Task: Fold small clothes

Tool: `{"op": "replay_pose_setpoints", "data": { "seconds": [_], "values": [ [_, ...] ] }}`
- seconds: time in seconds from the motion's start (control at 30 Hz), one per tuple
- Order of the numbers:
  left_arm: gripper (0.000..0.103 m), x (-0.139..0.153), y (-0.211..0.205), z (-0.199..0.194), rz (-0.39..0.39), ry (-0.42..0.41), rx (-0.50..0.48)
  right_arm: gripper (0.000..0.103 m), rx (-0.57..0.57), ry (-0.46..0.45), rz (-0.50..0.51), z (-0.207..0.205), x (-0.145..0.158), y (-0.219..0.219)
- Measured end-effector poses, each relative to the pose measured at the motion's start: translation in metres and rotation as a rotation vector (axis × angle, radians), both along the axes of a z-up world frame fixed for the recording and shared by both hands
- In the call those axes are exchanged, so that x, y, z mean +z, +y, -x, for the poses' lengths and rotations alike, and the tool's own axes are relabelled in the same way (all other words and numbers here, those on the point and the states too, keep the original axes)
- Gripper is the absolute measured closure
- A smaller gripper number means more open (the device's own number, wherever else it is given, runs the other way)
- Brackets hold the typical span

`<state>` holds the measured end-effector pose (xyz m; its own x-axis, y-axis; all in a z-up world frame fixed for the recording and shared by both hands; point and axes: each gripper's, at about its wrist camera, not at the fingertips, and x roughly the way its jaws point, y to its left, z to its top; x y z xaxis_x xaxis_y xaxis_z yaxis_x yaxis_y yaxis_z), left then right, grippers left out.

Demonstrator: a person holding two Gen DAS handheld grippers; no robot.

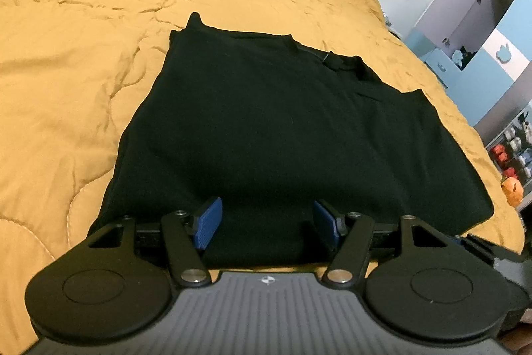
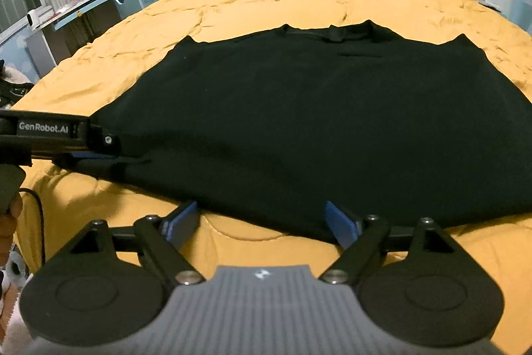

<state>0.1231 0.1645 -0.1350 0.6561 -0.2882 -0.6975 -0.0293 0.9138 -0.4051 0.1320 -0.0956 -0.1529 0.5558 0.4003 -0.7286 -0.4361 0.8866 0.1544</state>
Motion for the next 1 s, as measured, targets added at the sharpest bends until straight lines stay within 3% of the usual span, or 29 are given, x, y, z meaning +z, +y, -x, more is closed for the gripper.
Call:
{"op": "replay_pose_setpoints", "data": {
  "seconds": [0.2,0.23,0.3,0.4,0.5,0.57,0.67,0.83,1.0],
  "values": [
    [0.03,0.0,0.008,0.007,0.034,0.002,0.007,0.023,-0.002,-0.027,0.002,0.005,-0.002,-0.001],
    [0.035,0.004,0.01,0.01,0.035,0.009,0.03,0.023,0.006,-0.033,0.01,0.005,-0.001,0.0],
    [0.036,0.021,0.015,0.017,-0.003,0.006,0.091,0.022,0.057,-0.083,0.054,0.004,0.005,0.005],
    [0.025,0.05,0.027,0.026,-0.08,-0.048,0.114,0.022,0.161,-0.207,0.118,0.01,0.022,0.021],
    [0.025,0.063,0.048,0.025,-0.079,-0.057,0.126,0.023,0.244,-0.191,0.067,0.01,0.033,0.044],
    [0.025,0.065,0.058,0.022,-0.121,-0.041,0.145,0.023,0.291,-0.167,0.044,0.011,0.033,0.064],
    [0.025,0.064,0.068,0.018,-0.161,-0.02,0.149,0.023,0.353,-0.211,0.122,0.019,0.026,0.1],
    [0.025,0.049,0.09,0.009,-0.101,0.022,0.163,0.024,0.403,-0.238,0.176,0.023,0.012,0.142],
    [0.027,0.035,0.108,0.002,0.023,0.031,0.185,0.024,0.417,-0.409,0.288,0.033,0.004,0.18]
  ]
}}
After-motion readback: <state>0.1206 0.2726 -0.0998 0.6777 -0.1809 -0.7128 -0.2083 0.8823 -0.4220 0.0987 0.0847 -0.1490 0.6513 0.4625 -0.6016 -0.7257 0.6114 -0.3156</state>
